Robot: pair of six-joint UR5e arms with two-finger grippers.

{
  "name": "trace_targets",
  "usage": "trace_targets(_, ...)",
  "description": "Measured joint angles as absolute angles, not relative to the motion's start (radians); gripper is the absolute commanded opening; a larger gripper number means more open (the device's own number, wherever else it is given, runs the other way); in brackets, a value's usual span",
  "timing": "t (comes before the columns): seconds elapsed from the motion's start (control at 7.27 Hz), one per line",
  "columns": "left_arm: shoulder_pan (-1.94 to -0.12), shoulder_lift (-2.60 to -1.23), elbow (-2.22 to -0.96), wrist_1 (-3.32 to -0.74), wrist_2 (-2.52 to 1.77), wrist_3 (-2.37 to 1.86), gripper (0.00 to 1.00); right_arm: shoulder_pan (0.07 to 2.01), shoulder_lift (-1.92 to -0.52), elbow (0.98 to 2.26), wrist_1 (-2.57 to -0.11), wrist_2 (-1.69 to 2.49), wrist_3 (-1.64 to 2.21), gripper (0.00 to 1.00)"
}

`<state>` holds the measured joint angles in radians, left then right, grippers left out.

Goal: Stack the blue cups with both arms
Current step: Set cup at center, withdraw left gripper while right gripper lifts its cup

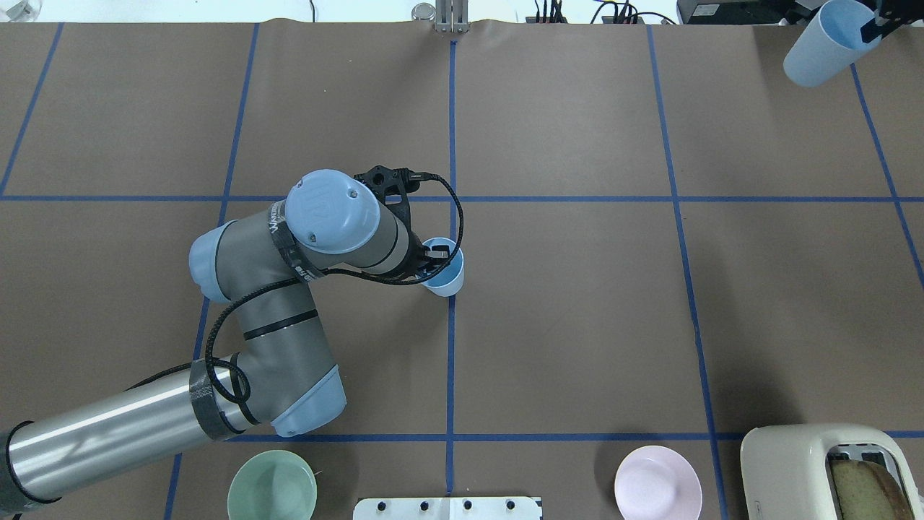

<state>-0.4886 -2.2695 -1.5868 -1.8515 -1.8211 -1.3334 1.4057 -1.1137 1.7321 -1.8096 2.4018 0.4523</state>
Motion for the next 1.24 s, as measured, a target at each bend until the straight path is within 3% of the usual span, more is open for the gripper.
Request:
trace_targets(0.14, -0.486, -2.271, -1.582, -1.853, -1.819, -1.333, 0.01, 1.405, -1.114, 1.733, -1.810, 2.401, 0.452, 0.00)
trace_targets(0.28, -0.485, -2.273, -1.580, -1.856, -1.817, -1.332, 0.50, 1.404, -1.114, 1.732, -1.809, 2.400, 0.453, 0.00)
trace_targets(0.41, -0.484, -2.273, -1.580, -1.861, -1.816, -1.332, 0.84, 1.404, -1.113, 1.732, -1.809, 2.400, 0.453, 0.00)
trace_targets(0.55, -0.484, -2.275, -1.581, -1.865, -1.817, -1.332, 0.97, 1.403, -1.111, 1.731, -1.809, 2.403, 0.454, 0.00)
trace_targets(1.24, -0.550, -2.243, -1.678, -1.850, -1.892, -1.256, 0.97, 1.330, -1.057, 1.779, -1.807, 2.415, 0.654, 0.00)
